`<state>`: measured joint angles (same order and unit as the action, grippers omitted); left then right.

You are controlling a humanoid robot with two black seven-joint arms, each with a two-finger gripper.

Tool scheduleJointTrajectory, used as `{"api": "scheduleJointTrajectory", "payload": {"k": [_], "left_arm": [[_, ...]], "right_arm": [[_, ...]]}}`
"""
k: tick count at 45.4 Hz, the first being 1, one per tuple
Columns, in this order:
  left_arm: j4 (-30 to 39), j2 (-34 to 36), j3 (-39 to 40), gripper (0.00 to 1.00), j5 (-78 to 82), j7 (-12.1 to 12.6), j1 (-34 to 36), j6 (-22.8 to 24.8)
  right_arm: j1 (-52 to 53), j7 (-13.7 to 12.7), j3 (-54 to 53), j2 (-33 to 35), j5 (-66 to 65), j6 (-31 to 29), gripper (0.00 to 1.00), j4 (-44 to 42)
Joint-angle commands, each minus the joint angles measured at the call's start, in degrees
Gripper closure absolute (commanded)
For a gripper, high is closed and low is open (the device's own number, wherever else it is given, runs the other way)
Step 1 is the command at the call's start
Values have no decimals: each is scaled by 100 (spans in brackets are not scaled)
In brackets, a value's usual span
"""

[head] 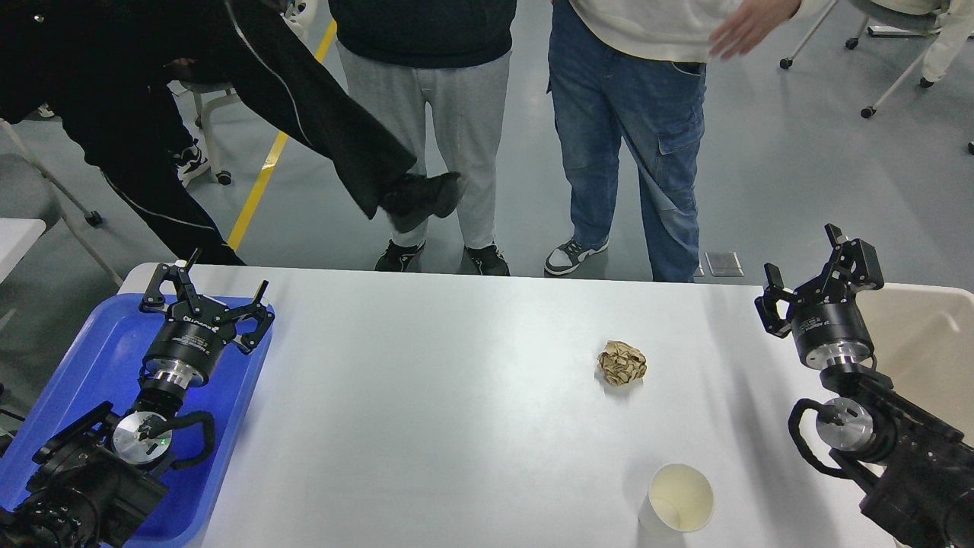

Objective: Tidy desktop

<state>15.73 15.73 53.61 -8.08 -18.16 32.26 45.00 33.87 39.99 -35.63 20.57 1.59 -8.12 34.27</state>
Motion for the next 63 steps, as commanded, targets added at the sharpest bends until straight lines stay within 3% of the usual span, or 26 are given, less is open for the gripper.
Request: {"api": "scheduleJointTrajectory", "payload": {"k": [1,40,63], "left_arm": [[0,0,0,0,0,14,9,0],[0,0,0,0,0,5,0,0],[0,0,0,0,9,5,9,0]], "right_arm": [[6,0,21,-10,-1,13,0,-8],[23,0,91,-54,-1,101,0,18],[340,-158,91,-45,-115,136,0,-61]]}}
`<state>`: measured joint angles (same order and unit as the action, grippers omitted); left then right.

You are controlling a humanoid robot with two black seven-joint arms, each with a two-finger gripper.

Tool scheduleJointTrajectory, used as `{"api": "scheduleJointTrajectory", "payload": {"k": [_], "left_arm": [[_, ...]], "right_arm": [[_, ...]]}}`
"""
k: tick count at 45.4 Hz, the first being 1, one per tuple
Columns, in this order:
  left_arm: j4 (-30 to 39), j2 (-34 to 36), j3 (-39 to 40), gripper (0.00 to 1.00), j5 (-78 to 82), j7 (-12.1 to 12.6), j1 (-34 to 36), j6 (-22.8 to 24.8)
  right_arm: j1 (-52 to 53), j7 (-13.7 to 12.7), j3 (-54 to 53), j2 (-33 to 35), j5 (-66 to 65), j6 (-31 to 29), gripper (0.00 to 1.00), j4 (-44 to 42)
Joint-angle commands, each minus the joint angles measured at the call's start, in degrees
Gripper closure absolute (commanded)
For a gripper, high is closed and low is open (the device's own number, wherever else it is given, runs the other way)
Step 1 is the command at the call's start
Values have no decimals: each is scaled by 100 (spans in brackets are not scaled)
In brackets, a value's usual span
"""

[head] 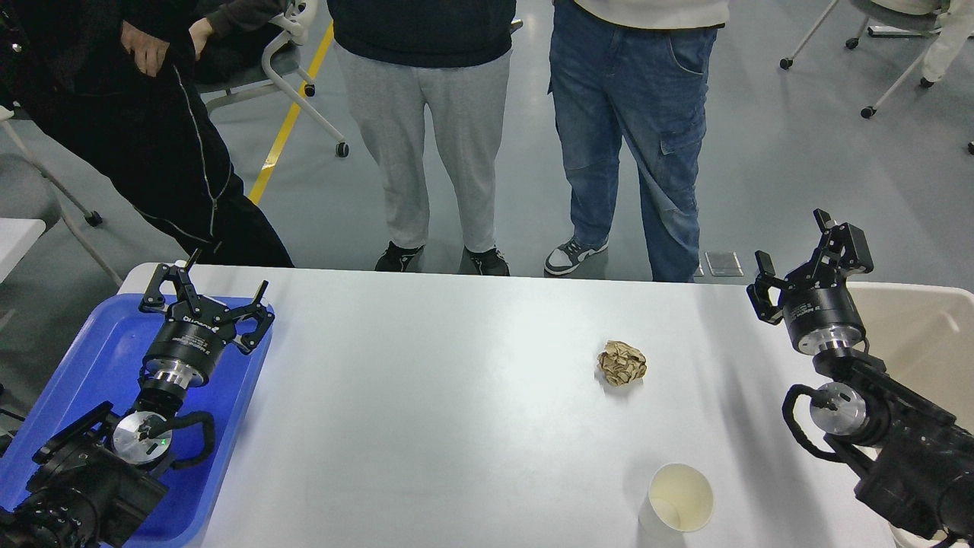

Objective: Tidy desktop

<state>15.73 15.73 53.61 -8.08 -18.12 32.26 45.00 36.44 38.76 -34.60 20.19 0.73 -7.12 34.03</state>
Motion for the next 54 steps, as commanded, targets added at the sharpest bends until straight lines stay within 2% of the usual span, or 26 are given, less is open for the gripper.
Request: {"api": "scheduleJointTrajectory", "payload": {"k": [1,16,36,47,54], "left_arm": [[0,0,0,0,17,1,9,0],[9,-9,0,0,17,1,9,0],[9,0,0,0,17,1,9,0],[9,-9,0,0,17,1,9,0],[9,-9,0,0,17,1,9,0]], "right_arm": [[83,-35,-12,-6,-29,44,0,-46],[3,-18,-99,257,-29,-8,0,-46],[30,18,-38,187,-21,-17,0,-46],[39,-272,-38,187,67,18,0,86],[47,-308,-29,196,67,18,0,95]]}}
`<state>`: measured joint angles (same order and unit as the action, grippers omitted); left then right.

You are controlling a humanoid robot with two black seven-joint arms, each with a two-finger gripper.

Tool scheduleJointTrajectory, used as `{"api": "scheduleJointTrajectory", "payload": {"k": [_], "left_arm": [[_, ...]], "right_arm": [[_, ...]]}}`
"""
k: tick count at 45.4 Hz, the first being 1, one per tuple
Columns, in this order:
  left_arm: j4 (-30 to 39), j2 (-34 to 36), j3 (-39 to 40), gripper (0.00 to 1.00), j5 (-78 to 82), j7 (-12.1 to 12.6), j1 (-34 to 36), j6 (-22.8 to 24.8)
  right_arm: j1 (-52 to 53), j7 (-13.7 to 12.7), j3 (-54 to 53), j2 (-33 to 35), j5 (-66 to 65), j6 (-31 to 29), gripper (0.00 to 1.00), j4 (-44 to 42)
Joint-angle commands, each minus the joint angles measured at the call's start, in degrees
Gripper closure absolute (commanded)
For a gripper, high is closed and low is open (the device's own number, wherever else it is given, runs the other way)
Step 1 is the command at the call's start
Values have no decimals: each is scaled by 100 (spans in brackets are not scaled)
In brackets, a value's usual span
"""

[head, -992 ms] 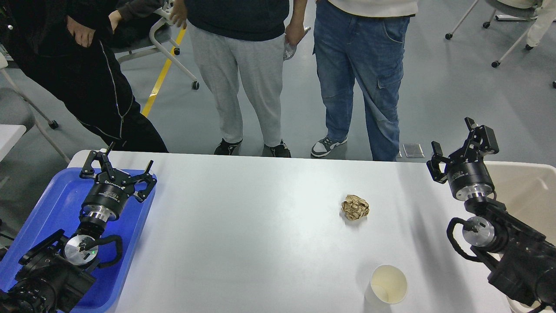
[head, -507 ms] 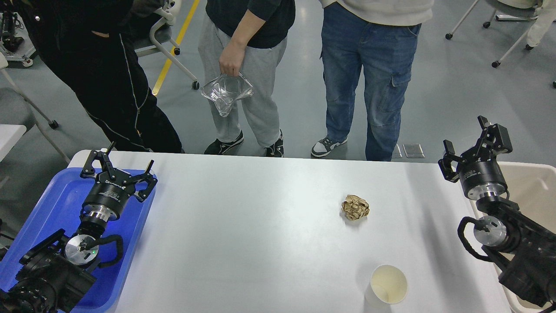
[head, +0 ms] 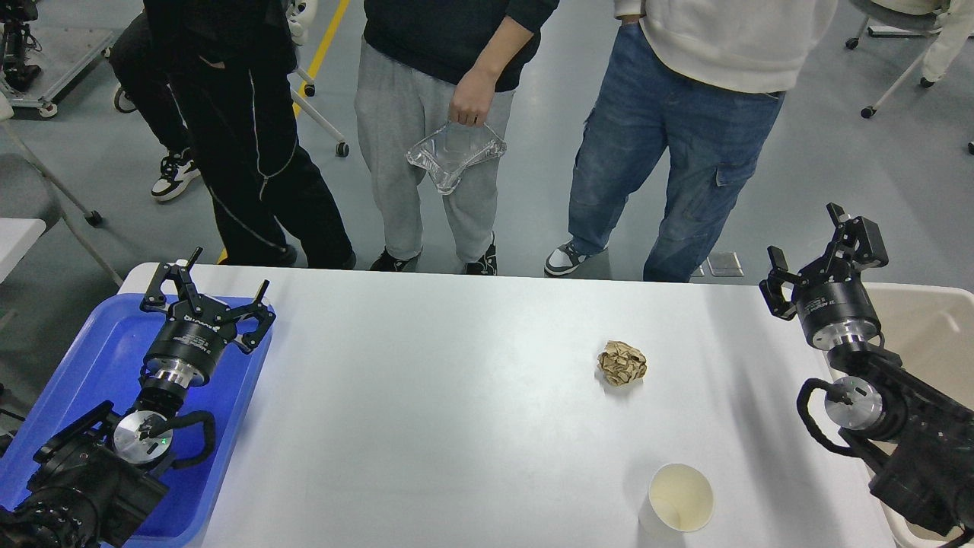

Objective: Tidy desktop

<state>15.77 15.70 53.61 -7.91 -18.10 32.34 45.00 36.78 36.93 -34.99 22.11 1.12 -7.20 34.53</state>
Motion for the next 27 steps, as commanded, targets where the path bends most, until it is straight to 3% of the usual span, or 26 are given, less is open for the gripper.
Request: {"api": "scheduleJointTrajectory", "payload": {"k": [1,20,27], "left_arm": [[-3,-5,0,0,0,0,0,0],[-4,-5,0,0,0,0,0,0],[5,-5,0,0,0,0,0,0]], "right_arm": [[13,-124,10,4,28,25,0,54],[13,-124,36,-5,-42,8,0,63],[-13,-230,45,118,-59,-1,0,467]]}}
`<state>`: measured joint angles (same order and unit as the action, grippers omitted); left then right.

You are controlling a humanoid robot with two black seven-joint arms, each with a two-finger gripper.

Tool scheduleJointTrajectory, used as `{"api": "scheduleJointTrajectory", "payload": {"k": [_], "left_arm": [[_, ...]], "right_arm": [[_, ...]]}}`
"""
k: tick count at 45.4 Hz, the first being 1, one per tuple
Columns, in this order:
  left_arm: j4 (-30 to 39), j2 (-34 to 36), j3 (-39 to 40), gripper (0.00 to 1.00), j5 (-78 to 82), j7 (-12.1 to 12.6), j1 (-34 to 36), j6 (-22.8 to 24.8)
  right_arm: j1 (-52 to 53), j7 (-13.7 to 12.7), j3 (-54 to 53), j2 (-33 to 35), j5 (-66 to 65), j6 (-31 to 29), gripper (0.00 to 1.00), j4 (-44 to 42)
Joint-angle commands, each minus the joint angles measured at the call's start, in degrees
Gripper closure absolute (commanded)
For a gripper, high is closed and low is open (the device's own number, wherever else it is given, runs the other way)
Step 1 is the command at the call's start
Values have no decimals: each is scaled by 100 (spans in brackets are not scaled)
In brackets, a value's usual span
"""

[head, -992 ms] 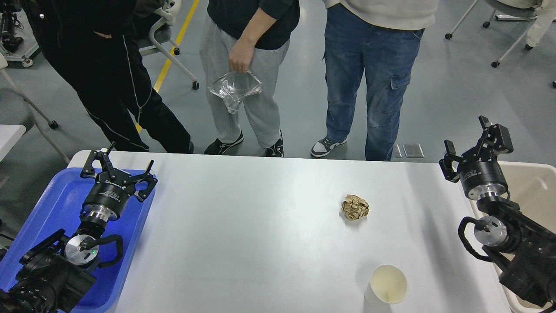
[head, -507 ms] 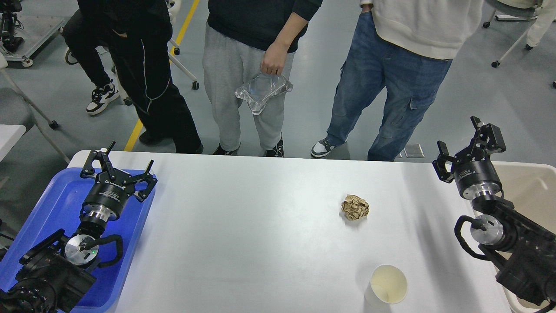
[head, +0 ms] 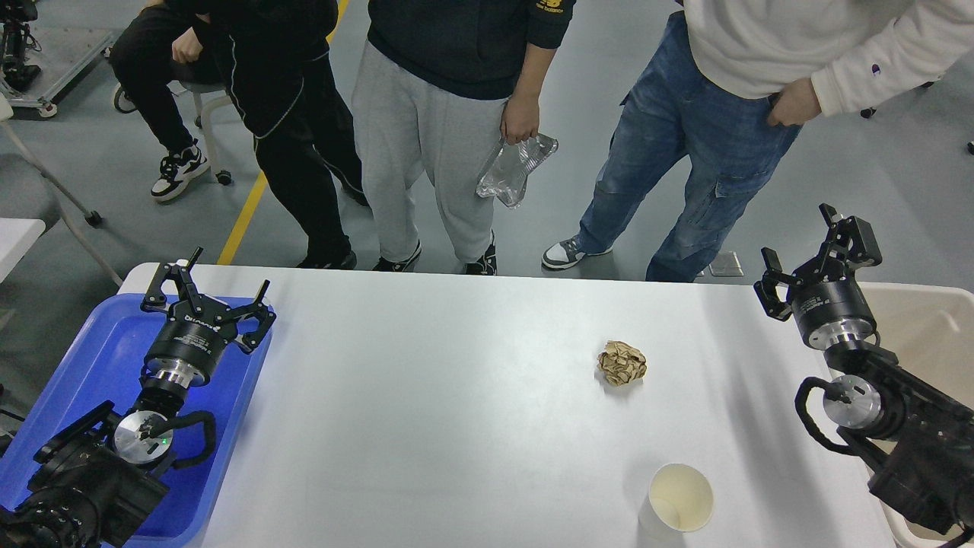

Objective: Tidy desktop

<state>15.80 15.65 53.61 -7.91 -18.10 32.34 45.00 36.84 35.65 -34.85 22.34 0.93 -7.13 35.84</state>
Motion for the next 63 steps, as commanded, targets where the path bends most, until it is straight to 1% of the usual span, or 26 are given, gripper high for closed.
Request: {"api": "scheduleJointTrajectory", "payload": {"k": [1,5,7,13,19,24,28,32,36,42,45,47,50,52,57,58,61,63], "left_arm": [[-6,-1,0,0,0,0,0,0],[2,-1,0,0,0,0,0,0],[2,-1,0,0,0,0,0,0],[2,-1,0,0,0,0,0,0],[-6,-1,0,0,0,0,0,0],[-6,-1,0,0,0,0,0,0],[2,-1,0,0,0,0,0,0],[2,-1,0,0,0,0,0,0],[2,-1,0,0,0,0,0,0],[2,-1,0,0,9,0,0,0],[2,-1,0,0,0,0,0,0],[2,-1,0,0,0,0,0,0],[2,-1,0,0,0,0,0,0],[-6,-1,0,0,0,0,0,0],[2,-1,0,0,0,0,0,0],[-6,-1,0,0,0,0,0,0],[2,-1,0,0,0,0,0,0],[2,-1,0,0,0,0,0,0]], "right_arm": [[-37,-128,31,130,-49,-17,0,397],[-63,-321,180,332,-189,-26,0,705],[-63,-374,355,420,-304,-26,0,784],[-2,-375,646,622,-751,-52,0,863],[16,-340,717,789,-1718,-34,0,925],[42,-339,708,1053,-2518,1,0,1293],[86,-339,717,1097,-3037,1,0,1487],[113,-436,769,1228,-3424,-70,0,1706],[288,-568,1085,1536,-3696,-87,0,2058],[964,-612,1972,2142,-4066,-87,0,2743],[1324,-805,2455,2362,-4145,-87,0,3016],[1579,-1068,2772,2424,-4180,-78,0,3113],[1922,-1568,3211,2442,-4207,-79,0,3157],[2107,-1780,3484,2450,-4320,-87,0,3183],[2450,-1930,4029,2538,-5014,-87,0,3341],[2538,-1983,4204,2573,-5320,-87,0,3499],[2626,-1992,4443,2661,-5927,-87,0,3684],[2670,-1992,4575,2767,-6560,-87,0,3947]]}}
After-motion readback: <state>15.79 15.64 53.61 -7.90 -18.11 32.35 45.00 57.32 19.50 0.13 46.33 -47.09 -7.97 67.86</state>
